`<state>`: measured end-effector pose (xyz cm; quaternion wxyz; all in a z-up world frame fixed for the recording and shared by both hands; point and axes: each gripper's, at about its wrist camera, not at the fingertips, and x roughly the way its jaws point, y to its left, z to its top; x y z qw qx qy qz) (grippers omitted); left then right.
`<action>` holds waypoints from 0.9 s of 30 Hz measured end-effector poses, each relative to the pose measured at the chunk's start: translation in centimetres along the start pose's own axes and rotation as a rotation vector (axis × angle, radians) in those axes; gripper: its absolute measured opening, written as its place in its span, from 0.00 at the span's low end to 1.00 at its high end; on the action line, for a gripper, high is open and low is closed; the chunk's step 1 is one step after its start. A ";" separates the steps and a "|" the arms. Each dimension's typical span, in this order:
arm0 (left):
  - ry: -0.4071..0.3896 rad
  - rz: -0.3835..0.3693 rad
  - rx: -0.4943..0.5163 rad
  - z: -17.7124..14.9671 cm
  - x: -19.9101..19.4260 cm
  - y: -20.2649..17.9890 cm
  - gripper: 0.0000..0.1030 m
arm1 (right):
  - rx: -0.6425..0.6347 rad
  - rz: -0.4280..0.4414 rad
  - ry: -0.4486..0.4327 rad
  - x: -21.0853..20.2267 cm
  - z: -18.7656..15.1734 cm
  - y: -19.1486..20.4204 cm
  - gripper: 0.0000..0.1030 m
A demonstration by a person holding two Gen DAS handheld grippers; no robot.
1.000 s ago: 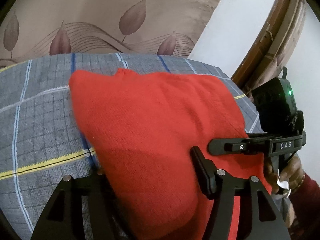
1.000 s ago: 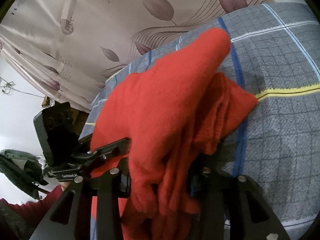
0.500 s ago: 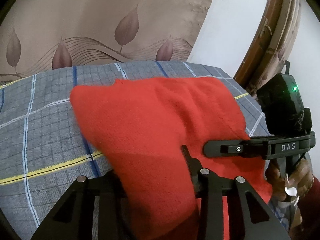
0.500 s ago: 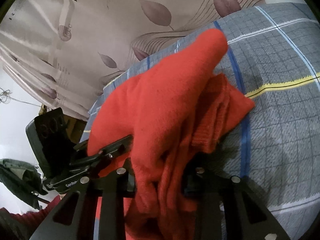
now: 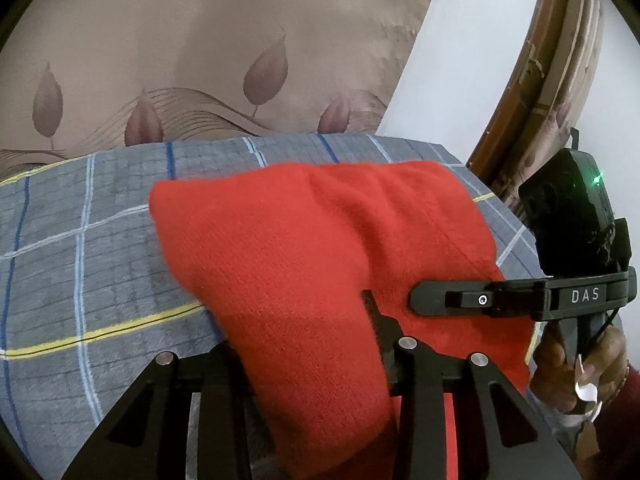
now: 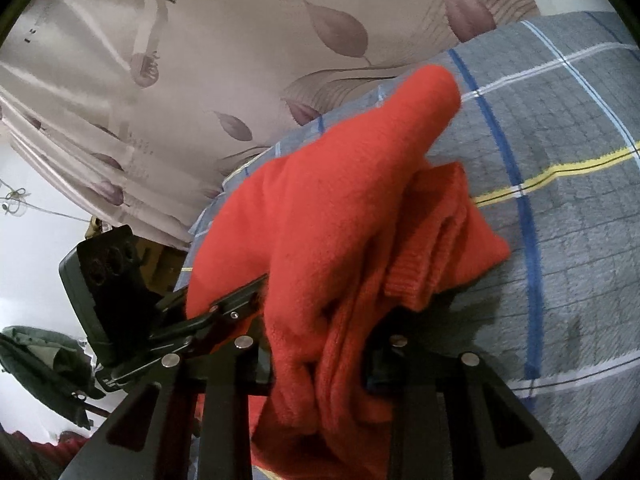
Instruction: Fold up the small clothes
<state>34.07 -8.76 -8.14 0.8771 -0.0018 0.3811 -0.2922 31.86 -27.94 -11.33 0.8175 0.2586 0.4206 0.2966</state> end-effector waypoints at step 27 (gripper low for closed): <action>-0.068 0.134 -0.029 -4.8 -12.8 3.2 0.35 | -0.096 0.088 0.054 3.1 -4.9 10.5 0.26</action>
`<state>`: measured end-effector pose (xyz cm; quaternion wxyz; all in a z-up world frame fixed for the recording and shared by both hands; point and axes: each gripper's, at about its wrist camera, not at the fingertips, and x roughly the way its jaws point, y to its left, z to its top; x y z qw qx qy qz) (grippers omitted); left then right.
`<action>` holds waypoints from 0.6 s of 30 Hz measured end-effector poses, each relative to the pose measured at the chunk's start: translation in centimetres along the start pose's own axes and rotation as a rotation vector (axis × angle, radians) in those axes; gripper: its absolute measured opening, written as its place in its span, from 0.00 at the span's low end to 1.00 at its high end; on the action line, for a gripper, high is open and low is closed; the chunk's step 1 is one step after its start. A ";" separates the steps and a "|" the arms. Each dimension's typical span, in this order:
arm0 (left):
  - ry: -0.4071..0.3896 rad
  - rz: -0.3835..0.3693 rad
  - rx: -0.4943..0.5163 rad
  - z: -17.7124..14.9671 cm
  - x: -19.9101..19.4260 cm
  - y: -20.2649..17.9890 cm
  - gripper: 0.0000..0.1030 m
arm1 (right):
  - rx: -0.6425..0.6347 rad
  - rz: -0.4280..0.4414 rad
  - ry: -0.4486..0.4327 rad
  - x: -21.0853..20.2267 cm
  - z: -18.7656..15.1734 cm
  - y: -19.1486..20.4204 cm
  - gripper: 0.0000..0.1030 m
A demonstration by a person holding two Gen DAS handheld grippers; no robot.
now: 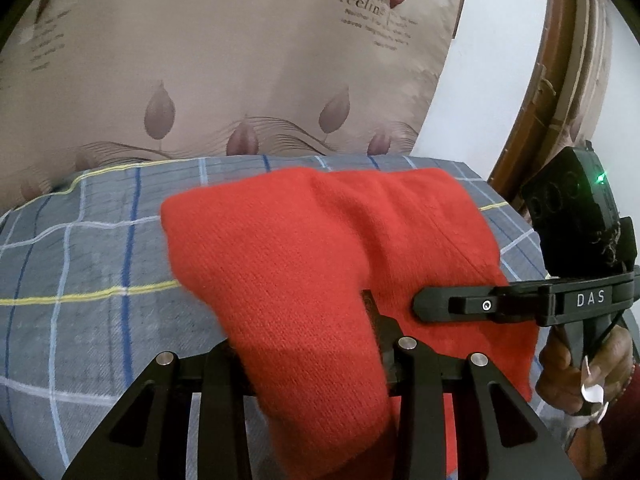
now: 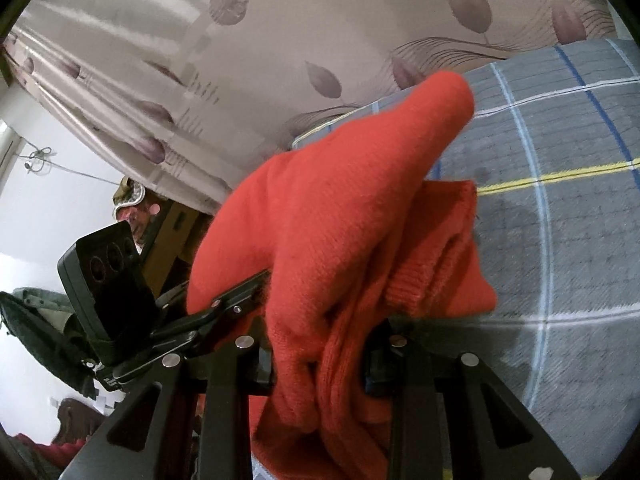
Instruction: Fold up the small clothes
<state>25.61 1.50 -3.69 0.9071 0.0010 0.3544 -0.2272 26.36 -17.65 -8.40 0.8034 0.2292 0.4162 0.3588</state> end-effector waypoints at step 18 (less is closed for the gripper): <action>-0.001 0.057 -0.002 -5.0 -5.8 -0.4 0.35 | -0.022 0.025 0.048 0.7 -5.5 4.6 0.26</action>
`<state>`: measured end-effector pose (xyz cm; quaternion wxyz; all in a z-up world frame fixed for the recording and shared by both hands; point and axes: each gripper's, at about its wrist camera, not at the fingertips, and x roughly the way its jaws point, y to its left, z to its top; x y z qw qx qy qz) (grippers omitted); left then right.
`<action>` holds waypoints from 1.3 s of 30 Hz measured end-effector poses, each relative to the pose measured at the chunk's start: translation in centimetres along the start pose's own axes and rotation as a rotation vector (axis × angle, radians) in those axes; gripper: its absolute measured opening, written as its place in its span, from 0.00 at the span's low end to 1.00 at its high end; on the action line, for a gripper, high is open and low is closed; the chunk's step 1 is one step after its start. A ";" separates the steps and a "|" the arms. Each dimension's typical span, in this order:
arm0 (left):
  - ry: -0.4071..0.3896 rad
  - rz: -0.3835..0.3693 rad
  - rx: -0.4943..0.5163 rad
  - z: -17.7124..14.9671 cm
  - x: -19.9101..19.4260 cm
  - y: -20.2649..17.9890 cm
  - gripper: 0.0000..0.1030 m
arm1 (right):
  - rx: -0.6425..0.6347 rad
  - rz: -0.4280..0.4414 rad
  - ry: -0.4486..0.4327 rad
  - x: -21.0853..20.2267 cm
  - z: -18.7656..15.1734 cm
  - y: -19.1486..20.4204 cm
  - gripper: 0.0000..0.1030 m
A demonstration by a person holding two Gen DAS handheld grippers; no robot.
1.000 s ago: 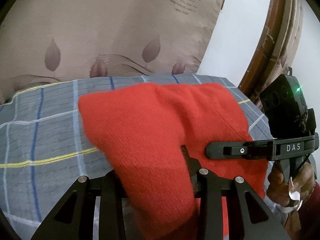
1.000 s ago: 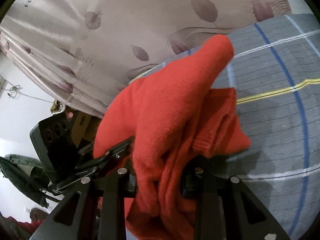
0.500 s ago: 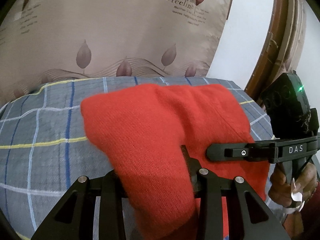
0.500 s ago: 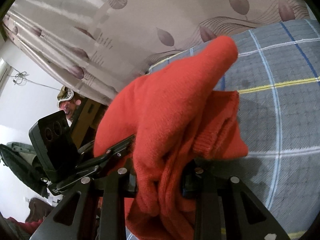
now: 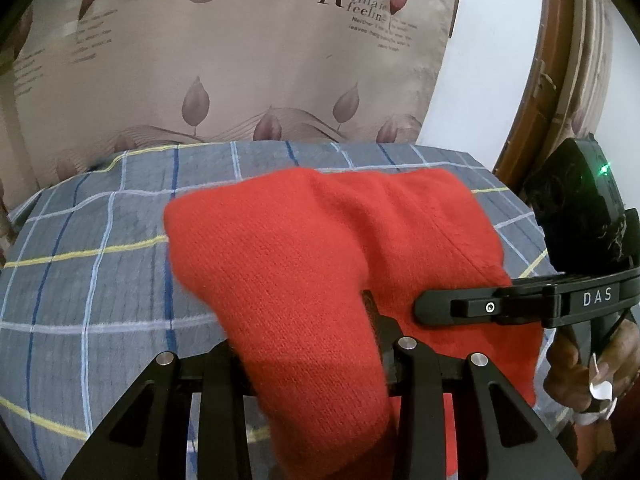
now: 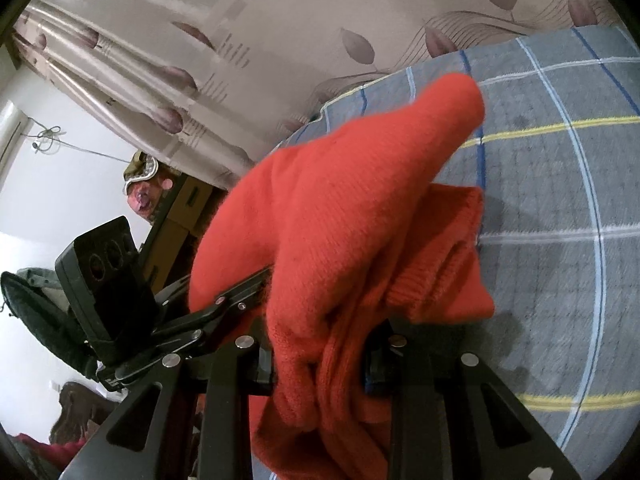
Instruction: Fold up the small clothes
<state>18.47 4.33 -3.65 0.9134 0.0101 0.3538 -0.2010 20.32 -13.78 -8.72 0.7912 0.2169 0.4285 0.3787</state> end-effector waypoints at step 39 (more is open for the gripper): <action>-0.028 0.041 0.019 -5.0 -4.8 -2.0 0.35 | -0.064 -0.019 0.017 -0.8 -5.1 3.1 0.26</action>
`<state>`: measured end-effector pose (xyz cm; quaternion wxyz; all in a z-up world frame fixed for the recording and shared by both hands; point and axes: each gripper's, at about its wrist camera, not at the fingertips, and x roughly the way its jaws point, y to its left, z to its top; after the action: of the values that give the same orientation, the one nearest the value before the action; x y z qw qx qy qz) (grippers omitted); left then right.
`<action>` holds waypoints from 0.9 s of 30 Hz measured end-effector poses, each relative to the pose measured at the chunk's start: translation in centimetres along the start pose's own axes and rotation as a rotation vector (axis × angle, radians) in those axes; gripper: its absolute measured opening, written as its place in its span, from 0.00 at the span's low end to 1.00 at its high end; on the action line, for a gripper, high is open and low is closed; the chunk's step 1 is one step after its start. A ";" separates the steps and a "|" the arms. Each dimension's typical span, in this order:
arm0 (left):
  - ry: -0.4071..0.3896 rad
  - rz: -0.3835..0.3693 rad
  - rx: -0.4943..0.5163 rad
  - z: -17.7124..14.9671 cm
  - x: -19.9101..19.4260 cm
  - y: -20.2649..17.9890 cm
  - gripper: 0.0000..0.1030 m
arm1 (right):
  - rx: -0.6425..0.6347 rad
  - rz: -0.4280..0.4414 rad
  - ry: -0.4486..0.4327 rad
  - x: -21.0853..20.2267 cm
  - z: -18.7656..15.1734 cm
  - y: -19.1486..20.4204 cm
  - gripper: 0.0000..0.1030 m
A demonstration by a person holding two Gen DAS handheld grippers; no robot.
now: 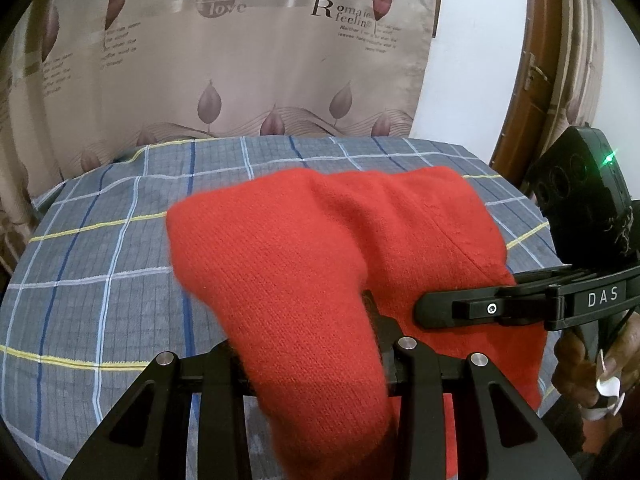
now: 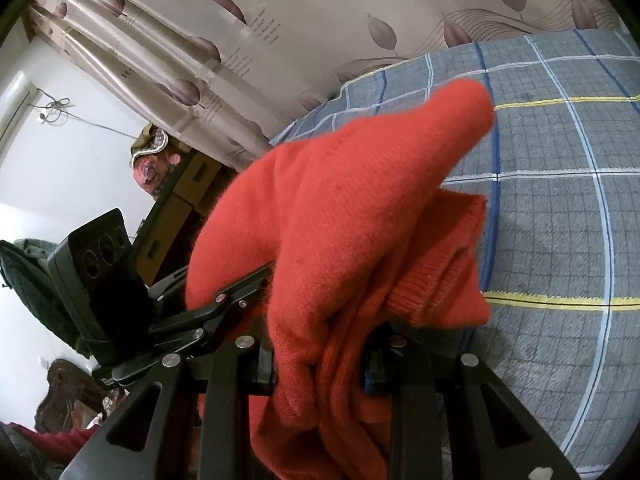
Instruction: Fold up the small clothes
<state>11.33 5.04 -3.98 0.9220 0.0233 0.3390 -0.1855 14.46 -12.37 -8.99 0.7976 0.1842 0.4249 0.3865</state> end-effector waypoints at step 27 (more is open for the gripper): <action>0.072 0.000 -0.038 -2.3 2.9 0.5 0.36 | 0.016 -0.042 0.051 2.1 -1.0 -2.3 0.26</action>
<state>12.13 4.95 -7.61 0.9095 0.0123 0.3755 -0.1780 15.41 -12.21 -12.11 0.7930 0.1715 0.4519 0.3709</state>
